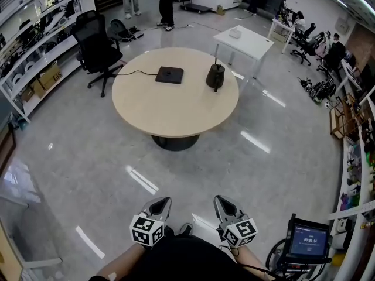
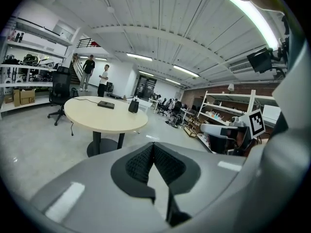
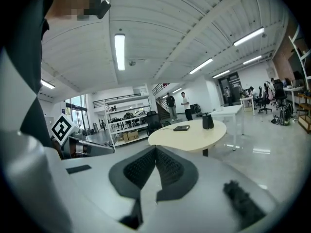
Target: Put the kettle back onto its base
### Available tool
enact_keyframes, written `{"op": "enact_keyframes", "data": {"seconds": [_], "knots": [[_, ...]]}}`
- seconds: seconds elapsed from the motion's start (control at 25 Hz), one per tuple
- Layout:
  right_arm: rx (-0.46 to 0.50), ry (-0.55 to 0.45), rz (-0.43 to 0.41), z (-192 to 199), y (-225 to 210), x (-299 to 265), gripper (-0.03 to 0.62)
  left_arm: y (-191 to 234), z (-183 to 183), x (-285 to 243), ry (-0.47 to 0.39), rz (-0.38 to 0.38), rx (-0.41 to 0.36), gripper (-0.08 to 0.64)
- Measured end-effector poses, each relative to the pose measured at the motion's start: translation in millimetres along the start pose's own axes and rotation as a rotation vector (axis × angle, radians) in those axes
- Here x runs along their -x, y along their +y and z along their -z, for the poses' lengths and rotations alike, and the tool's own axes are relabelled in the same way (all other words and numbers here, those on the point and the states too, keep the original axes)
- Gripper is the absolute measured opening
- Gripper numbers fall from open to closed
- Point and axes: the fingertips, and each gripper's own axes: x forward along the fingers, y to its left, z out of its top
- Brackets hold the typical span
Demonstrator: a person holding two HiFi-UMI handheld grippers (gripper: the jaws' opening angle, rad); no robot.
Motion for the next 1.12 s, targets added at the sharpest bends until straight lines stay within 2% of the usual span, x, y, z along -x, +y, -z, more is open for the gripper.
{"op": "enact_keyframes", "data": {"seconds": [0.24,0.48,0.8,1.12], "knots": [[-0.002,0.023,-0.021,-1,2,-18,-0.005,13,-1,1,0.009,-0.022,0.025,0.005],[-0.007,0.040,0.004,-5,-8,-54,-0.005,45,-17,-24,0.016,0.000,0.030,0.005],[0.002,0.043,0.071,-30,-21,-125,-0.005,106,-67,-63,0.009,0.061,0.003,0.005],[0.004,0.080,0.106,-38,-11,-201,-0.005,176,-87,-83,0.027,0.104,0.032,0.005]]}}
